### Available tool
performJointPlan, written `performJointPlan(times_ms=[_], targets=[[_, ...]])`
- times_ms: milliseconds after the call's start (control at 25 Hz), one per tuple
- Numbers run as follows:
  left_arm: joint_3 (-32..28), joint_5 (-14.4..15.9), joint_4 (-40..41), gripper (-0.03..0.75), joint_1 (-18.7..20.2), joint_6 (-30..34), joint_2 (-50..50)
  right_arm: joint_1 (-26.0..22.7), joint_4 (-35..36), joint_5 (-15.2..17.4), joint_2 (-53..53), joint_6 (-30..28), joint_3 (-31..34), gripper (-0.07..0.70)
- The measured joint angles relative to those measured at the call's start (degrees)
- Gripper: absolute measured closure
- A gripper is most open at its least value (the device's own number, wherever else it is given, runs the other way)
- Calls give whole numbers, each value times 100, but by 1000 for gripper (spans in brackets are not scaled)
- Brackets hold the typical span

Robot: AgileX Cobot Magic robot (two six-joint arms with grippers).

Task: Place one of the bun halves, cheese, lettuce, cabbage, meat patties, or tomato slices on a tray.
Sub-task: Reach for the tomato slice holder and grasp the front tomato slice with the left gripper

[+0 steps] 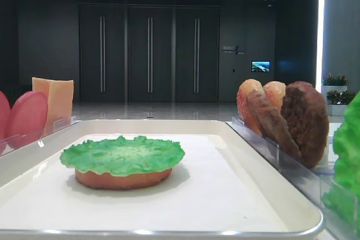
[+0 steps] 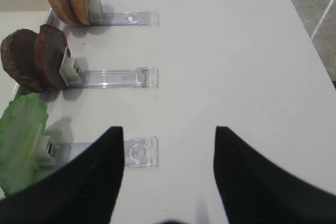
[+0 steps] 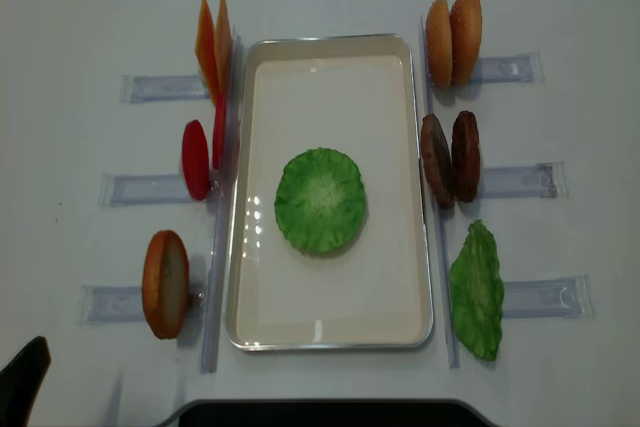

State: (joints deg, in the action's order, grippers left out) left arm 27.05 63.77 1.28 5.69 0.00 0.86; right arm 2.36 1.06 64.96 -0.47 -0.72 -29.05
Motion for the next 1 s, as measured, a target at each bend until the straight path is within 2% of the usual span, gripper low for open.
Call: performJointPlan(times_ms=[1000], targets=[[0,0,41,23,0,-30,0,0,0,0,0,0,0,261]])
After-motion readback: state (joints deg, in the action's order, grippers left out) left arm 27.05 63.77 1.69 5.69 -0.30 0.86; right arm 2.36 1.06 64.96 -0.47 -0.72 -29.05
